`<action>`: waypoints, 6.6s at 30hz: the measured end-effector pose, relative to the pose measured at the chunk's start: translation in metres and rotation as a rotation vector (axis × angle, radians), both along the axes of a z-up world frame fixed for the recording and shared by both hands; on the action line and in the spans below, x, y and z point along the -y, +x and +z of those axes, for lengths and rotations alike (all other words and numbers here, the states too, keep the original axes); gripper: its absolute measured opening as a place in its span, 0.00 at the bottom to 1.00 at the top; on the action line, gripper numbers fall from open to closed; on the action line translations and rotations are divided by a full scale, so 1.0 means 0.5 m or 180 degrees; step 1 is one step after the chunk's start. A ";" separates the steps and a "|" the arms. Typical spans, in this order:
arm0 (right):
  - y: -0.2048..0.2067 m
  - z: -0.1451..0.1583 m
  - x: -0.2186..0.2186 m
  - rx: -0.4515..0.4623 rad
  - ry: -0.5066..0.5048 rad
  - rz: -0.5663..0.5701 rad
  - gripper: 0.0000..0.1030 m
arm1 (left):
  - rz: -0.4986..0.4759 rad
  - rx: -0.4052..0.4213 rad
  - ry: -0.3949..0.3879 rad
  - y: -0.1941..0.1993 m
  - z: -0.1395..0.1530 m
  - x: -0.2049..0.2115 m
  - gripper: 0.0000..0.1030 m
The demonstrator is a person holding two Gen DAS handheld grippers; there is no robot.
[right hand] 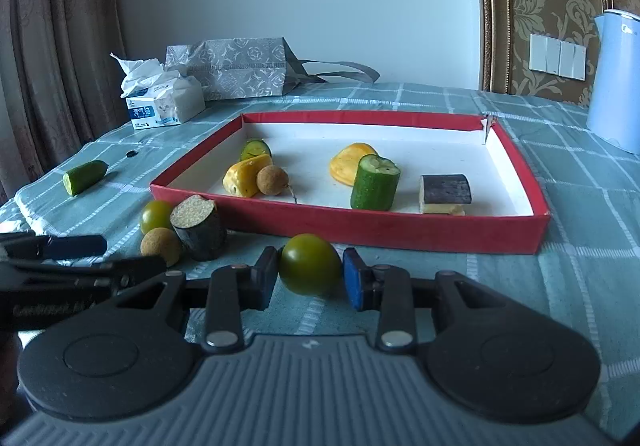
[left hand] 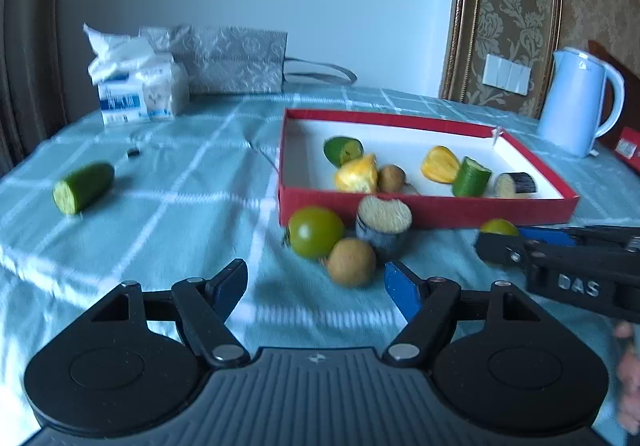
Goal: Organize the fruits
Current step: 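Close left tool on brown round fruit while right tool holds green fruit, then carry brown fruit into tray and open left tool while right tool holds green fruit, then carry green round fruit into the tray and open right tool, then move right tool to dark eggplant chunk and close on it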
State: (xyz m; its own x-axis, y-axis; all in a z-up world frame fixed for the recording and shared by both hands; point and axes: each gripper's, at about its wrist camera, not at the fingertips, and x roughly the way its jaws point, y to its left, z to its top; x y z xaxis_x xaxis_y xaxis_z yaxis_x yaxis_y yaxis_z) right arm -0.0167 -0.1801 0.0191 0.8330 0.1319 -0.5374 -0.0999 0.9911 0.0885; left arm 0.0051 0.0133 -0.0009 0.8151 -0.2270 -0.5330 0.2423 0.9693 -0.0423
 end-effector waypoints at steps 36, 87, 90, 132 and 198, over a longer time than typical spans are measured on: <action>0.000 -0.002 0.004 -0.0011 0.0049 -0.0036 0.33 | -0.0476 -0.0042 0.0165 0.014 -0.008 0.046 0.30; -0.025 0.010 -0.010 0.0275 -0.0114 -0.0094 0.33 | -0.0327 0.0434 0.0569 0.085 0.101 0.135 0.30; -0.022 0.009 -0.010 0.0249 -0.0095 -0.0096 0.33 | -0.0303 0.0329 0.0586 0.132 0.089 0.154 0.30; 0.082 0.076 -0.031 0.0485 -0.0416 -0.0255 0.32 | 0.0195 0.0051 0.0094 0.067 0.034 -0.038 0.65; 0.003 -0.001 -0.001 0.0086 0.0115 -0.0142 0.31 | -0.0396 0.0067 0.0366 0.065 0.011 0.000 0.70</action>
